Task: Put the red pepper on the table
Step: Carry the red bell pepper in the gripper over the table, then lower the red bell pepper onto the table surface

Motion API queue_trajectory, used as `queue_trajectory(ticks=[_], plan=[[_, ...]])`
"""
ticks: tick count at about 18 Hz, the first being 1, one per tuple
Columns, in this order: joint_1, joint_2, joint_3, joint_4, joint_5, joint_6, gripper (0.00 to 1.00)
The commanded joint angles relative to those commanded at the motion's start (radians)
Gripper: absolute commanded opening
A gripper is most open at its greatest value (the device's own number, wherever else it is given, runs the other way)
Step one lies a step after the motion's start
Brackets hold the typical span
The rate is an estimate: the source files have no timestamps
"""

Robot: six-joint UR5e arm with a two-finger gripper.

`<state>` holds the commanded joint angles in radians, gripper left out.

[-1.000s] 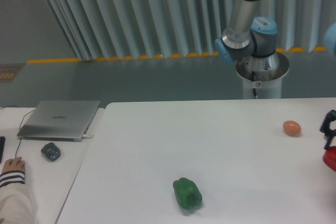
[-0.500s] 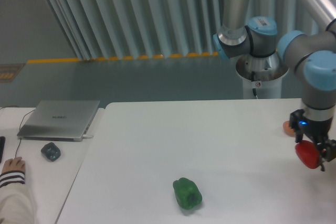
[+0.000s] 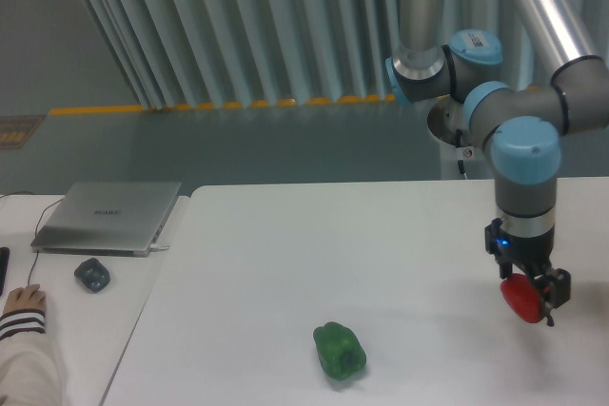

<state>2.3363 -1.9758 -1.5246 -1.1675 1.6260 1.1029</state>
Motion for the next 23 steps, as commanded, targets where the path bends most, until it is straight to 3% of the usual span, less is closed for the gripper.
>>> queue_trajectory(ticks=[1, 2, 3, 10, 13, 23], plan=[[-0.003, 0.005, -0.018, 0.021, 0.000, 0.000, 0.64], [-0.015, 0.008, -0.050, 0.064, 0.002, 0.000, 0.74], [-0.020, 0.011, -0.063, 0.086, 0.012, 0.000, 0.75], [-0.040, 0.015, -0.083, 0.089, 0.032, -0.012, 0.76], [-0.040, 0.011, -0.081, 0.089, 0.031, -0.011, 1.00], [-0.037, 0.009, -0.068, 0.098, 0.028, -0.037, 1.00]])
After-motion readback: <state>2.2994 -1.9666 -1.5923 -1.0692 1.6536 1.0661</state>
